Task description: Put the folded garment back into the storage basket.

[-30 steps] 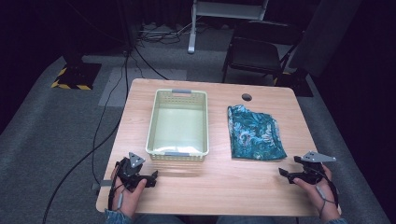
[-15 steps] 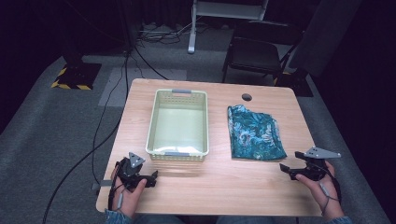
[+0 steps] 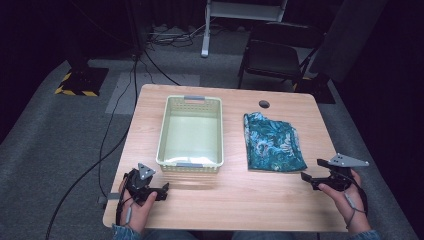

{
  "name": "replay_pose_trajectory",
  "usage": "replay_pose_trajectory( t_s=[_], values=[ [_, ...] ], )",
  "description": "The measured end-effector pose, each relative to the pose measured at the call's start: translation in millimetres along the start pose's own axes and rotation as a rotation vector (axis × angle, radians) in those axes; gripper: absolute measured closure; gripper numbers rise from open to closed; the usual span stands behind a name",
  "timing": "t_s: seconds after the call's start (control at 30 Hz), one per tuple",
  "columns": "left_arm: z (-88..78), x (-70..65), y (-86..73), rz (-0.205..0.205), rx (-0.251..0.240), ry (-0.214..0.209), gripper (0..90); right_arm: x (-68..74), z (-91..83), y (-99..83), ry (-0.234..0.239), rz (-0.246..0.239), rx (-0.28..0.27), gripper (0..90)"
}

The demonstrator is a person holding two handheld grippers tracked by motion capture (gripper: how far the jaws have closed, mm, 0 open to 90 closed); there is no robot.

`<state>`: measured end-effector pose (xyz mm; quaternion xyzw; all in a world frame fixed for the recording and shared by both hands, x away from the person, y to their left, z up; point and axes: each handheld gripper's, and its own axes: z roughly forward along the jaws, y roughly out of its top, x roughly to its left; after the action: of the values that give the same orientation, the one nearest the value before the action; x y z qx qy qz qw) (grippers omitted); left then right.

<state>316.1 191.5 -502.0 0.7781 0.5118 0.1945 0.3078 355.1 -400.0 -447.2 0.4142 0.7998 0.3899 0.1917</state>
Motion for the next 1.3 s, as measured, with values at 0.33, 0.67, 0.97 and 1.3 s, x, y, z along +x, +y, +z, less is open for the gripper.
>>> replay_pose_trajectory(
  t_s=[0.33, 0.67, 0.97, 1.3],
  values=[
    [0.0, 0.0, 0.0, 0.000, 0.000, 0.000, 0.3, 0.3, -4.0, 9.9, -0.007, -0.012, -0.013, 8.3],
    [0.0, 0.0, 0.0, 0.000, 0.000, 0.000, 0.2, 1.2, -6.9, 19.6, -0.009, -0.023, -0.024, 8.3],
    [0.0, 0.0, 0.0, 0.000, 0.000, 0.000, 0.2, 2.8, -5.8, 27.5, -0.018, -0.033, -0.023, 8.3],
    [0.0, 0.0, 0.0, 0.000, 0.000, 0.000, 0.3, 6.2, -2.3, 40.8, -0.019, -0.054, -0.029, 8.4]
  ],
)
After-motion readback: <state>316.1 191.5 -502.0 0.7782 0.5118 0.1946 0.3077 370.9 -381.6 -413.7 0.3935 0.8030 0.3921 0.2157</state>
